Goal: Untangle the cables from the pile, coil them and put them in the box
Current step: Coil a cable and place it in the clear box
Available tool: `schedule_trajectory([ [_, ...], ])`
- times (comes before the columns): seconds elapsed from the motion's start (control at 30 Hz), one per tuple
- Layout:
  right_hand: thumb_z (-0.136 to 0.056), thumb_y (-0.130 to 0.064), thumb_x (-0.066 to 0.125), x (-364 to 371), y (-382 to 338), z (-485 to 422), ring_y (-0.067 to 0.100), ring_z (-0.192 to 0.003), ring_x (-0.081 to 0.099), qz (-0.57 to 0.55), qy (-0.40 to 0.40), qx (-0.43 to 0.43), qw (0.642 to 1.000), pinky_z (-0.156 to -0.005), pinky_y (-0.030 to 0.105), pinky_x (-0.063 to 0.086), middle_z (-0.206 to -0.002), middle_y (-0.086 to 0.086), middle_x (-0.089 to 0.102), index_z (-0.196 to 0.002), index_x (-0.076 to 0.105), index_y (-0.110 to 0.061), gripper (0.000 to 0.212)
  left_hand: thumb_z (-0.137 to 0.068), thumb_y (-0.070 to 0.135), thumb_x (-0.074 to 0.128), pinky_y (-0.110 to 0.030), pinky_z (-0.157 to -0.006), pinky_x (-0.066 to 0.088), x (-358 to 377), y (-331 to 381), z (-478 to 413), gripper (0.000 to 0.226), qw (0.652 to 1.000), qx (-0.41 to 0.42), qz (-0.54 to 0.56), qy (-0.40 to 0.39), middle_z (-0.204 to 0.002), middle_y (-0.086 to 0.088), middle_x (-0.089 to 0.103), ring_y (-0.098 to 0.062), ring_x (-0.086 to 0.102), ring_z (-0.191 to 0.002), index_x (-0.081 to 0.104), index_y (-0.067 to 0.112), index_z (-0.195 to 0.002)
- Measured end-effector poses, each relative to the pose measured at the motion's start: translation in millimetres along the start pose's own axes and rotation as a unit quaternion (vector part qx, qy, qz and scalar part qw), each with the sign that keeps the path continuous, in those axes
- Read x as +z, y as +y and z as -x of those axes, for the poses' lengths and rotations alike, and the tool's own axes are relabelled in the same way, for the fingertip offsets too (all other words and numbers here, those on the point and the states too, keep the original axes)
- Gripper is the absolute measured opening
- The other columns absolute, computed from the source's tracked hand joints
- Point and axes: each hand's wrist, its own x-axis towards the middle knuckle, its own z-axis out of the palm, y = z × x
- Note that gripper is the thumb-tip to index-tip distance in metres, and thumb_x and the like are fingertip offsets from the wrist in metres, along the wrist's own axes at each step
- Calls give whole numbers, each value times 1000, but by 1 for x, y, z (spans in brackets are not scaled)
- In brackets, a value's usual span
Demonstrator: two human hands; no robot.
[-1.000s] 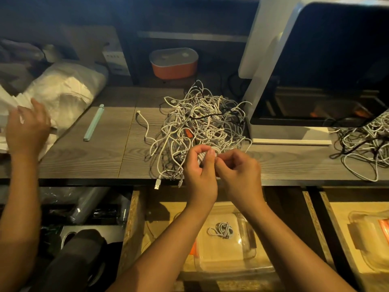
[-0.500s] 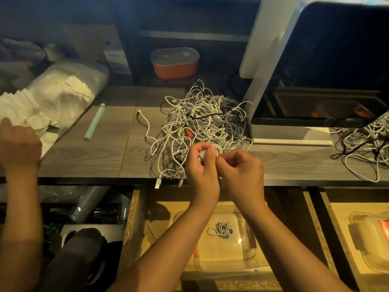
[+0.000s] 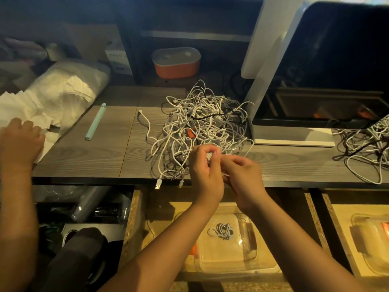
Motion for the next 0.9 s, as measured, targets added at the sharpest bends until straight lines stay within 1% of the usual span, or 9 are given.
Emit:
schedule_trajectory([
  [0.1,-89,-8,60,0,2,1,9,-83,69,16,-48,-39,998,-70,24,57,-89,3,74,-98,74,-10,16,-89,25,50,-22,-74,43,0,3,-7,9,993,-99,60,10,-85,2,56,-12,55,-82,51,32,-83],
  [0.17,-85,-5,66,-5,2,-4,18,-92,69,35,-33,-47,998,-77,32,58,-97,7,72,-98,74,-8,16,-92,16,51,-16,-66,42,0,7,-9,13,984,-134,120,3,-78,4,53,-1,52,-71,52,24,-82],
  [0.3,-81,-4,69,-18,-2,-11,15,-68,61,23,1,-33,999,-54,19,50,-83,10,62,-98,61,-3,18,-93,1,49,-10,-62,40,0,13,-8,18,957,-206,200,-38,-81,4,50,6,48,-66,52,16,-84],
  [0.4,-84,-20,67,-26,-2,-15,14,-71,54,61,-44,-10,997,-61,24,45,-84,7,58,-109,58,-12,28,-94,5,48,-19,-62,40,1,14,-6,16,925,-277,249,-72,-85,3,51,-4,49,-73,53,18,-86],
  [0.47,-87,-37,60,-30,-2,-14,16,-79,53,139,-97,5,986,-69,28,41,-89,10,60,-104,66,-16,27,-94,8,49,-24,-61,39,0,13,-6,14,911,-298,272,-80,-86,0,53,-10,49,-74,54,18,-85],
  [0.57,-88,-50,49,-35,-4,-14,18,-80,52,113,-119,50,985,-71,28,41,-85,7,59,-95,66,-16,38,-92,15,55,-28,-61,43,-1,12,-7,10,917,-294,261,-65,-91,-4,56,-16,54,-75,55,24,-89],
  [0.67,-98,-32,45,-33,-7,-19,13,-72,55,-12,-87,100,991,-66,26,43,-79,4,64,-107,64,-7,33,-93,14,55,-30,-61,45,1,10,-7,13,916,-308,258,-17,-93,-8,57,-18,57,-77,52,27,-94],
  [0.77,-94,-19,53,-29,-8,-22,12,-68,54,24,-86,125,988,-59,22,44,-78,4,61,-107,62,-5,21,-87,24,60,-32,-62,44,3,12,-2,12,921,-300,246,-5,-98,-10,57,-21,55,-81,57,36,-87],
  [0.9,-92,-18,53,-28,-2,-26,9,-57,48,-15,-123,156,980,-49,17,40,-71,4,49,-96,60,-9,12,-94,16,52,-25,-45,41,3,14,-4,10,915,-308,262,-5,-94,-11,58,-21,55,-68,52,26,-94],
])
